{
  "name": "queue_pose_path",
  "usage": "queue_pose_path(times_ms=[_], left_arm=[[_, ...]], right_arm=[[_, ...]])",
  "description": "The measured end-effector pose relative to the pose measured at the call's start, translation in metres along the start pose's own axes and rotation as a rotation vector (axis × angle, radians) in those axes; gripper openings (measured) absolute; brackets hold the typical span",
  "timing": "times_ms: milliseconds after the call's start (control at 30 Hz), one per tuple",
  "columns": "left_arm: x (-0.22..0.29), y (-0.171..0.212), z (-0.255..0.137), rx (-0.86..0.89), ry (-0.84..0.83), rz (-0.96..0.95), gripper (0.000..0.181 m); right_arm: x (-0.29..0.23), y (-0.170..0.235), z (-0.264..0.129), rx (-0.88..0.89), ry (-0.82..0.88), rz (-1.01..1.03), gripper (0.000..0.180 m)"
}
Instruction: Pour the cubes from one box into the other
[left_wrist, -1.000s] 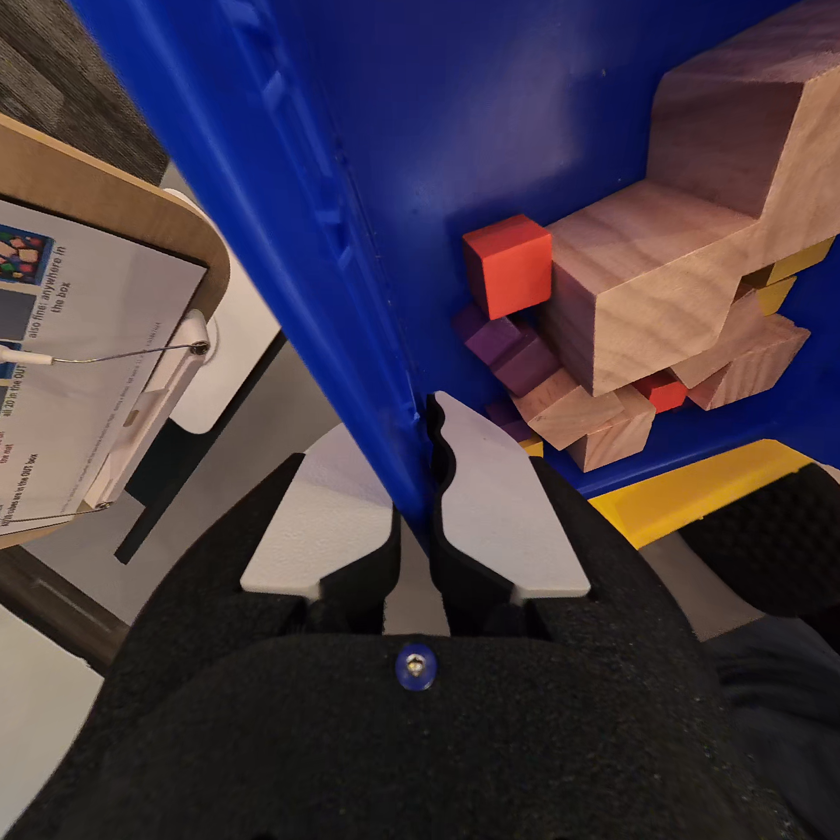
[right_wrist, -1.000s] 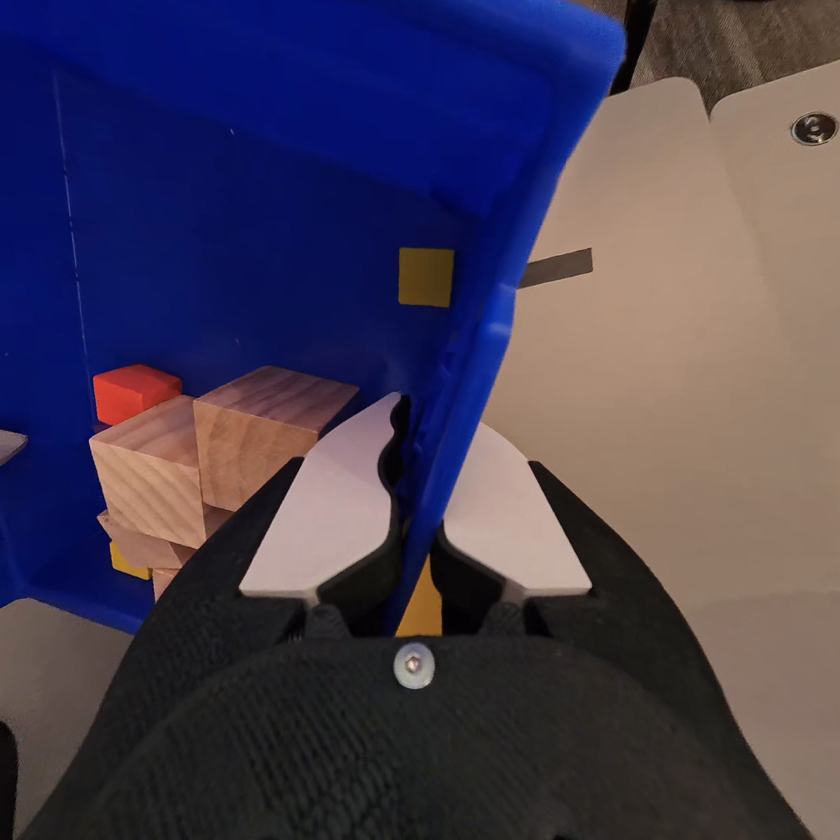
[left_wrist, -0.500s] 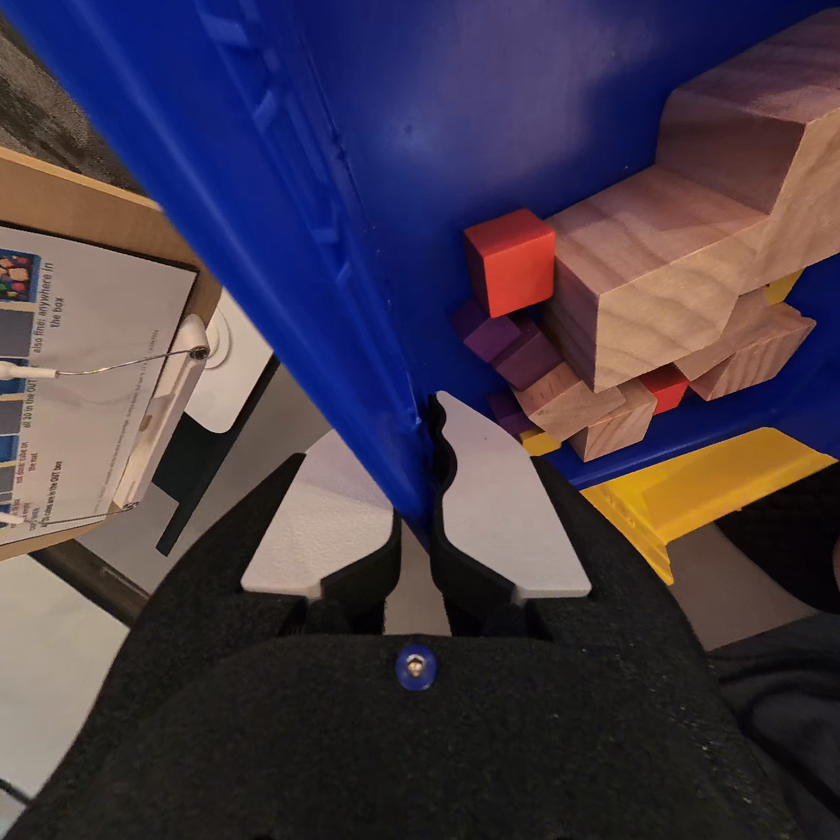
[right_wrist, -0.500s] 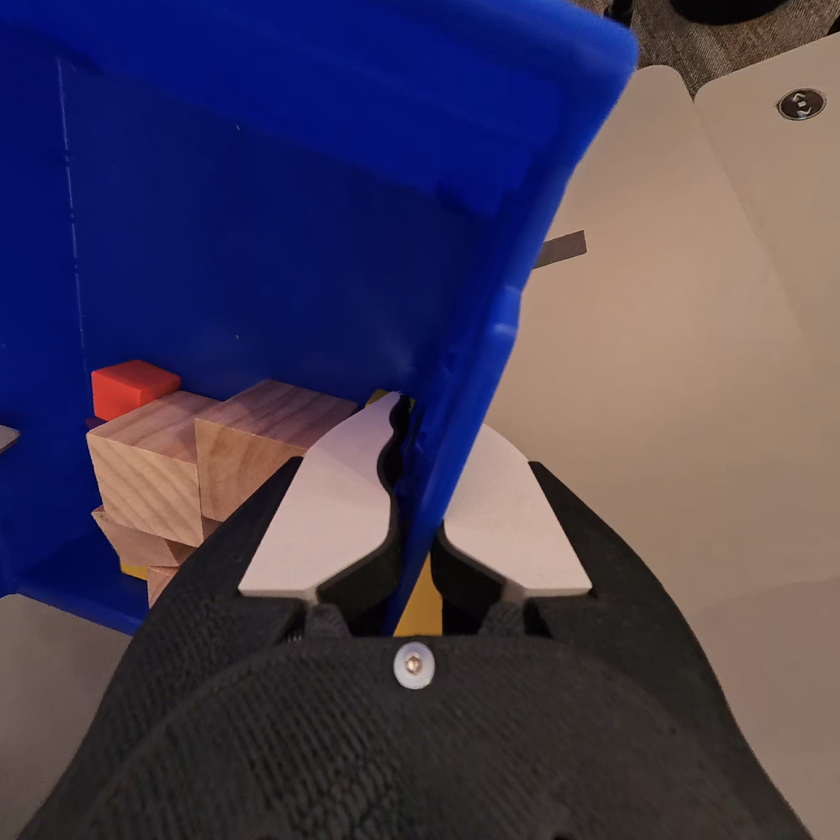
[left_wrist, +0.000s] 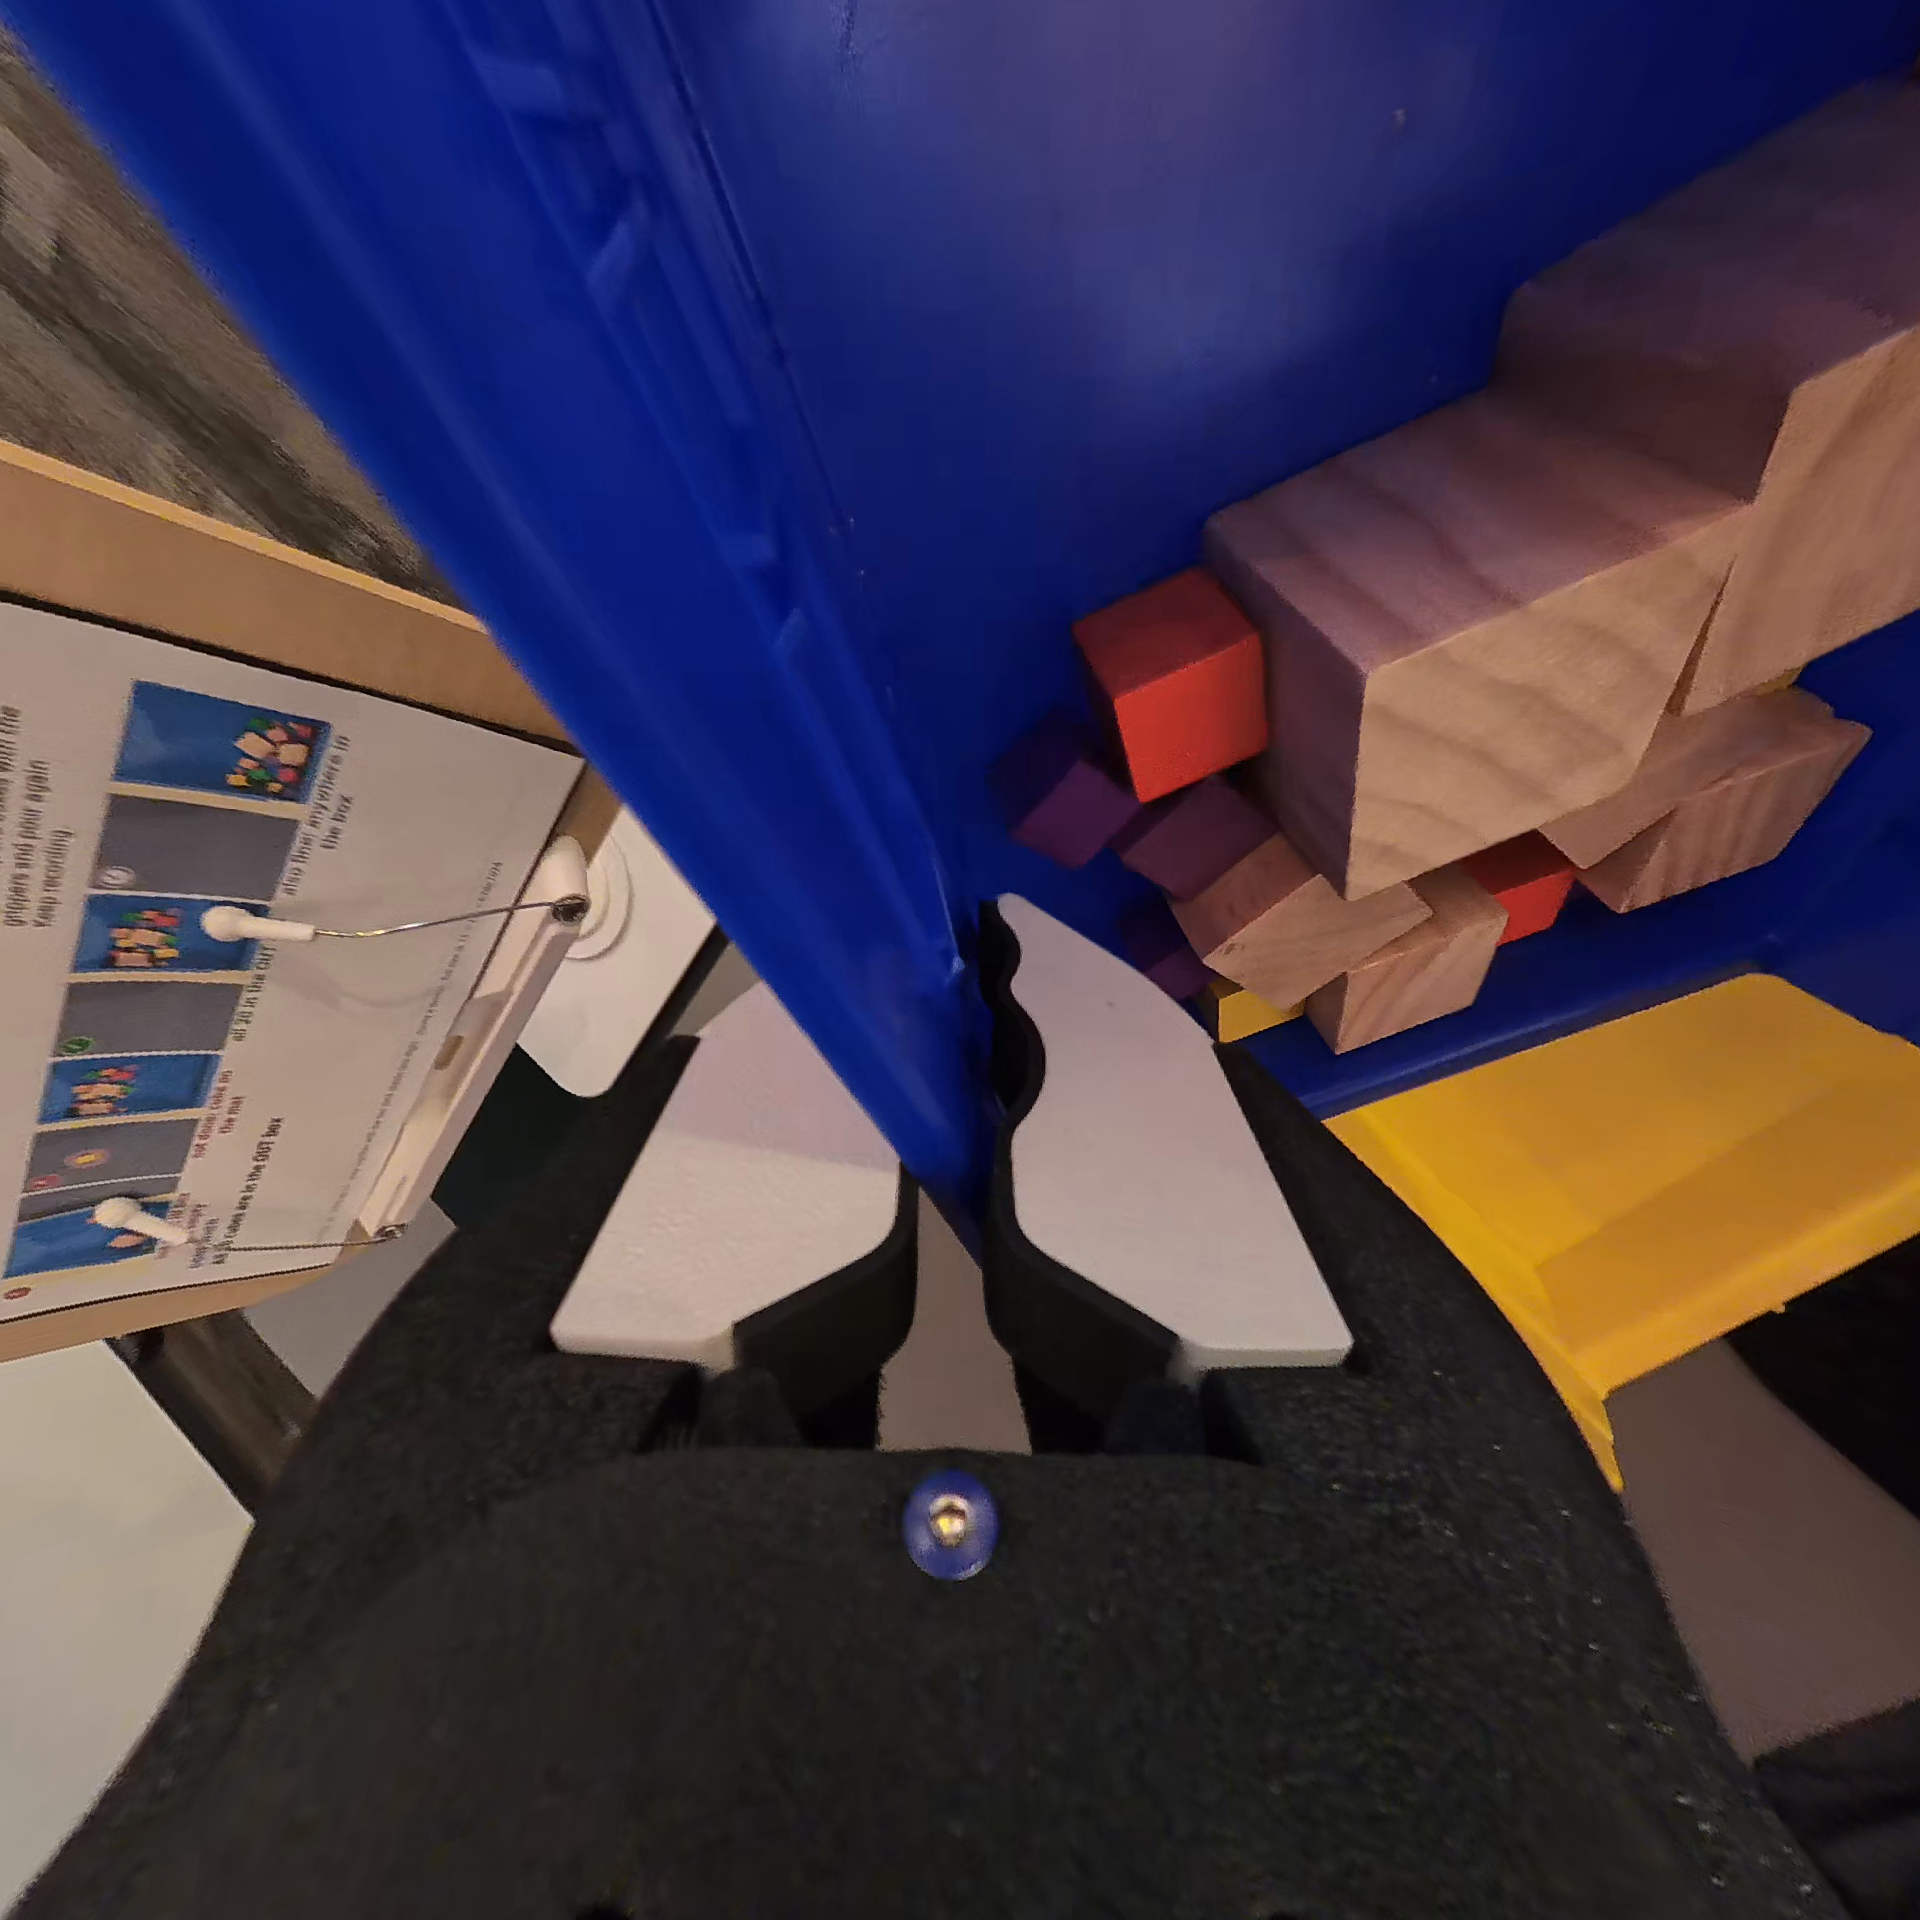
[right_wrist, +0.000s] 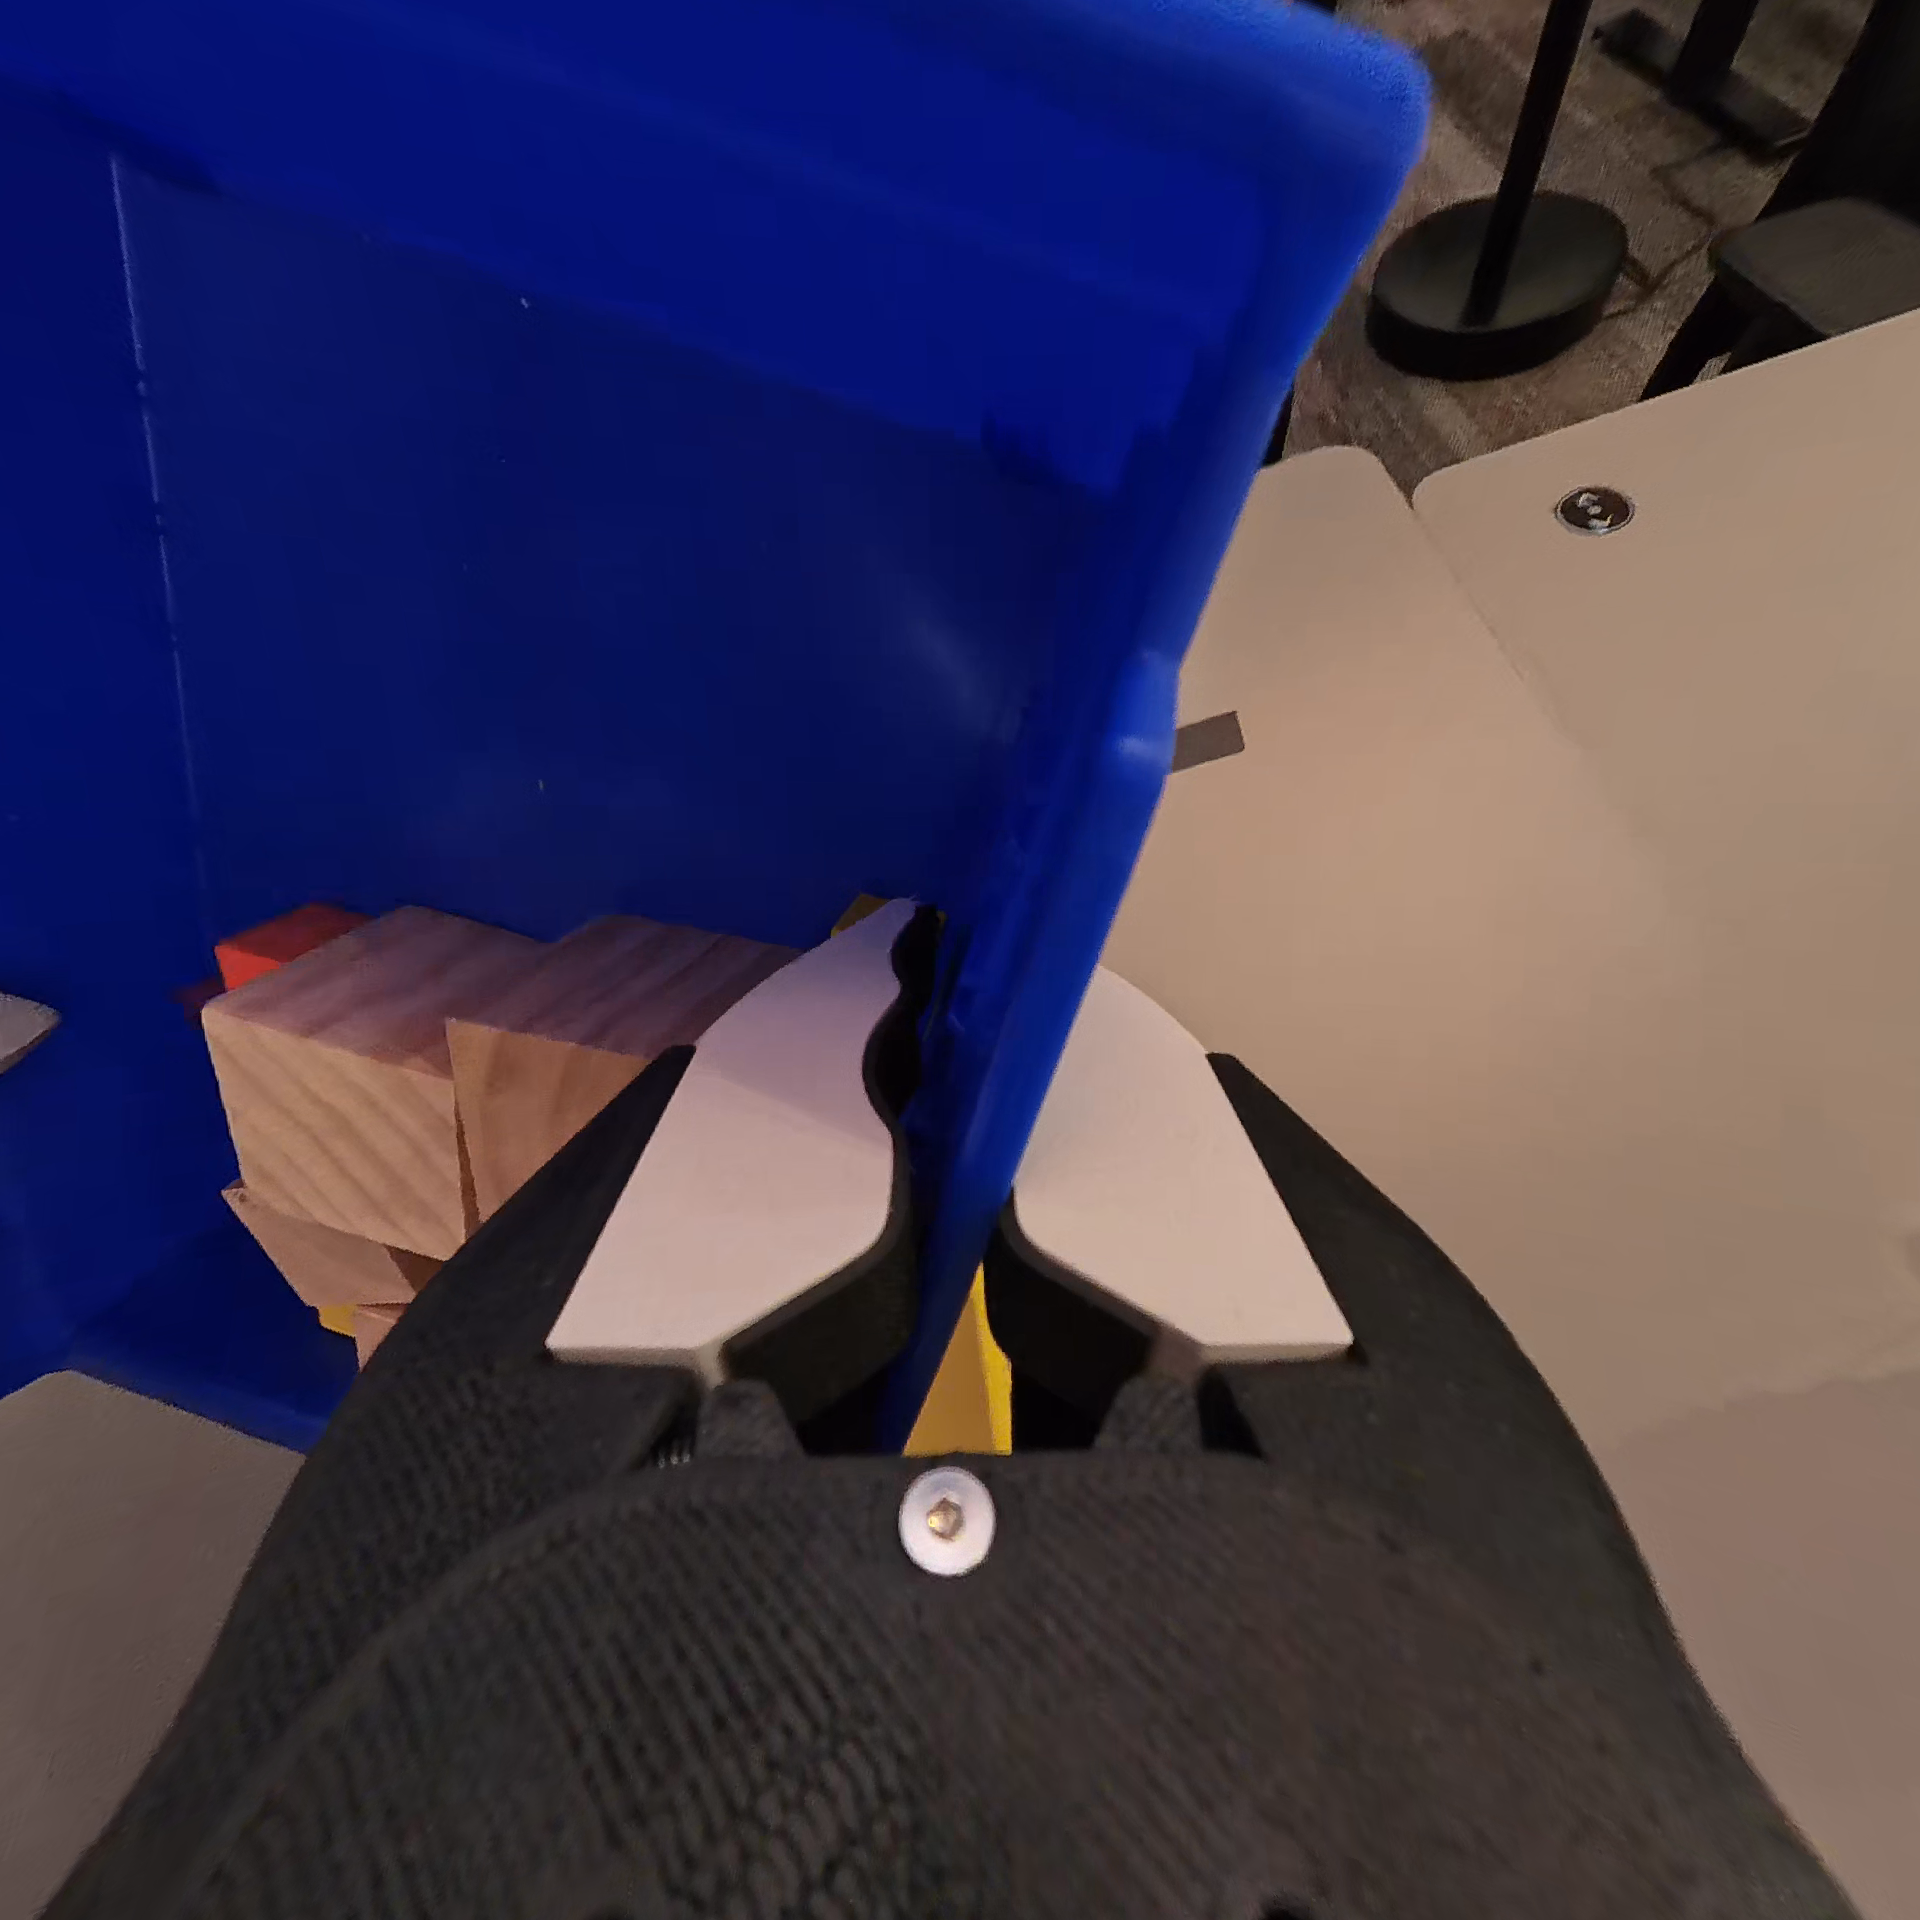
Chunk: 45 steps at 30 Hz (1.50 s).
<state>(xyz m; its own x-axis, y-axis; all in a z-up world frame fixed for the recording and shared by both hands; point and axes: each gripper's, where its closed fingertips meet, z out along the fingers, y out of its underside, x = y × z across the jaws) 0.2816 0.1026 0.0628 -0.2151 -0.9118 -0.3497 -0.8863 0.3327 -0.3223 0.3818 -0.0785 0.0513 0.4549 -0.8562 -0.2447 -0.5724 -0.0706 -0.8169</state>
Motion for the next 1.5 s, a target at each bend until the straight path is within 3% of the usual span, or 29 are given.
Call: queue_pose_path(times_ms=[467,767,1500], left_arm=[[-0.004,-0.010,0.003,0.071,-0.047,0.020,0.008],[-0.010,-0.016,-0.018,0.198,-0.137,0.033,0.008],[-0.007,0.021,-0.022,0.301,-0.091,-0.111,0.008]], right_arm=[[0.003,-0.007,0.004,0.077,-0.012,0.013,0.008],[-0.002,-0.026,-0.012,0.213,-0.028,0.007,0.007],[-0.032,-0.034,-0.029,0.236,-0.030,-0.132,0.006]])
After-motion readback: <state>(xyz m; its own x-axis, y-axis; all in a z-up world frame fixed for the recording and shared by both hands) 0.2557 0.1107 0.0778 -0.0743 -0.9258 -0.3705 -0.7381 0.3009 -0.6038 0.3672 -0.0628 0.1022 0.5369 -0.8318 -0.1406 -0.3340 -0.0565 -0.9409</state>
